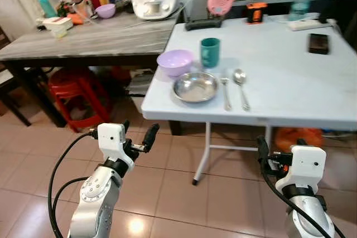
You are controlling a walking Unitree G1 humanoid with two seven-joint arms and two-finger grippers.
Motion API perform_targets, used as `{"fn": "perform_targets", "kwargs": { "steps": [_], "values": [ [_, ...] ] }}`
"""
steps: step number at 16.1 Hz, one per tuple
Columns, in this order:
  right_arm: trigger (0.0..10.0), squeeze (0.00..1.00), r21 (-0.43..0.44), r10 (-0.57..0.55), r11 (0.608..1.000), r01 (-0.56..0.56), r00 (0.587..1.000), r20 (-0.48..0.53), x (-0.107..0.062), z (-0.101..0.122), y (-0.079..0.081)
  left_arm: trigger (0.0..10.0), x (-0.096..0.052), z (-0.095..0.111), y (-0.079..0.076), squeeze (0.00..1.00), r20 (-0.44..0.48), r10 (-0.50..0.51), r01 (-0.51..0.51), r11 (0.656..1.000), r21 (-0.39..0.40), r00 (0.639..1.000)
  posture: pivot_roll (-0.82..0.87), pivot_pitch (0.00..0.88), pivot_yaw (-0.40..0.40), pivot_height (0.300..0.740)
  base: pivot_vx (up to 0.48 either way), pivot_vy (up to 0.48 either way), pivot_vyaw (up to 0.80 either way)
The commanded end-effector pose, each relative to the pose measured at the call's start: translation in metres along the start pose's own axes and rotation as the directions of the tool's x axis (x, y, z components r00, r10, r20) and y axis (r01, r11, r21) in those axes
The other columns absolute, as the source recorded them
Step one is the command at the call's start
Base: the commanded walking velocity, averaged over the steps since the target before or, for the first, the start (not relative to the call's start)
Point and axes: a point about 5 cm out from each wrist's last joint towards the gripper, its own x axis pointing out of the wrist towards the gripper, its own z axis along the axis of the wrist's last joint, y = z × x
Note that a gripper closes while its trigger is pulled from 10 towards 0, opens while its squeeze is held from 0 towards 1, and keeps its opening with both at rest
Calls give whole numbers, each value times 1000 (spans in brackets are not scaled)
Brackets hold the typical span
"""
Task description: Setting the table
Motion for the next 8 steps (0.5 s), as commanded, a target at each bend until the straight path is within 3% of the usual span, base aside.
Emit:
{"fn": "perform_targets", "kwargs": {
  "steps": [1, 3, 5, 8],
  "values": [
    [10000, 0, 15, 19, 1000, -20, 999, 28, 2, 7, 5, 10000, -2, 4, 4, 0, 5, 8, -8, 1000, 12, 1000, -95, 0, 142, 740, 480, 0, 0],
    [10000, 0, -7, 16, 1000, -16, 1000, 24, 2, 7, 4, 10000, -2, 4, 3, 0, 4, 1, -1, 1000, 10, 1000, -97, 0, 144, 740, 480, 0, 0],
    [10000, 0, 3, 15, 1000, -15, 999, 32, 2, 8, 5, 10000, -2, 4, 3, 0, 3, 0, 0, 1000, 10, 1000, -98, 0, 145, 740, 480, 0, 622],
    [10000, 0, 9, 2, 1000, -3, 999, 41, 2, 10, 3, 10000, -2, 5, 3, 0, 4, -5, 5, 1000, 14, 1000, -98, 0, 146, 740, 480, 0, 0]
  ]
}}
